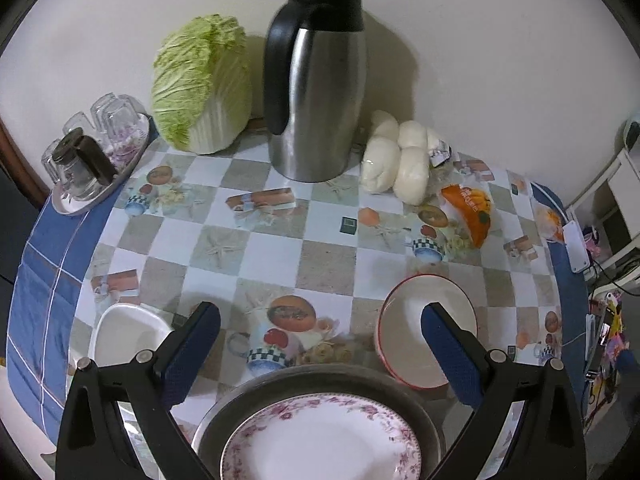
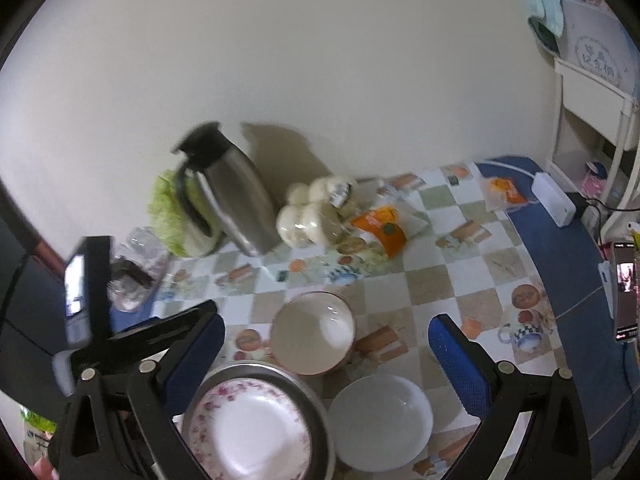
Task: Organize plates and bowls
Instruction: 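Move both grippers to the rim of the red-rimmed white bowl, then close both grippers on the red-rimmed bowl rim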
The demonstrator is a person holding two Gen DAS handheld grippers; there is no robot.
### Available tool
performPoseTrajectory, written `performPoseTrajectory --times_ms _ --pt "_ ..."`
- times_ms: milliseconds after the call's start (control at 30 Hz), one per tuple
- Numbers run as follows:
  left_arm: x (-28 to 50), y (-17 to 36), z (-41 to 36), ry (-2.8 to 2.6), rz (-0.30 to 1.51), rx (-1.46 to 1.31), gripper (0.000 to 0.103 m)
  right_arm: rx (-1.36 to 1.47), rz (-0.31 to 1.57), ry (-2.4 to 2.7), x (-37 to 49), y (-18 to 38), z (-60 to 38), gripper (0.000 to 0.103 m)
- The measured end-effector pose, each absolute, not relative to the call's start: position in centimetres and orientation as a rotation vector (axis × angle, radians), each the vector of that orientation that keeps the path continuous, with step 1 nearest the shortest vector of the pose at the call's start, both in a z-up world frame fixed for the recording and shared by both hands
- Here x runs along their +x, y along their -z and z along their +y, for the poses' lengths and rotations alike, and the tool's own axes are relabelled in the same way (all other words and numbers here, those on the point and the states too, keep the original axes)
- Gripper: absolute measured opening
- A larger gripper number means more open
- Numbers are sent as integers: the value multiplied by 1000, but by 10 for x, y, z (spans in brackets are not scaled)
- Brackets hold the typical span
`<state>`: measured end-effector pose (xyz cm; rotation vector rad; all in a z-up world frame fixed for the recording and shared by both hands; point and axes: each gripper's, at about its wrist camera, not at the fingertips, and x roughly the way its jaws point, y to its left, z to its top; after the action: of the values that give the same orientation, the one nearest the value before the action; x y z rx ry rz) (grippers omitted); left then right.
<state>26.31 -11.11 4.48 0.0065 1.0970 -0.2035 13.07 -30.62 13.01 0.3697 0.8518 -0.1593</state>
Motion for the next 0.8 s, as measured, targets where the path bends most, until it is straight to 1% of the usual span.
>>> performPoseTrajectory --times_ms 200,300,400,467,533,600,633,733,767,800 --pt "273 -27 -122 212 1136 -1 100 384 964 233 165 -78 -321 103" --pt "278 -14 -127 216 1158 7 98 389 1024 237 177 -49 -327 103" --pt "282 -2 -130 222 1183 -2 96 378 1043 231 184 -33 -327 103" --pt "284 4 -134 233 1194 -5 86 381 1059 226 190 -21 -326 103" --pt "285 12 -139 249 1215 -3 83 384 1073 214 195 -13 -324 101" --pt "286 20 -145 266 1233 1 80 370 1089 212 199 -6 -322 93" --pt "286 23 -147 272 1239 1 77 364 1098 214 202 -1 -321 92" --pt "286 35 -156 300 1265 9 64 371 1125 216 206 11 -320 81" --pt "286 39 -158 308 1273 11 60 375 1135 214 208 15 -321 76" --pt "286 43 -160 311 1278 14 59 379 1145 213 209 19 -320 73"
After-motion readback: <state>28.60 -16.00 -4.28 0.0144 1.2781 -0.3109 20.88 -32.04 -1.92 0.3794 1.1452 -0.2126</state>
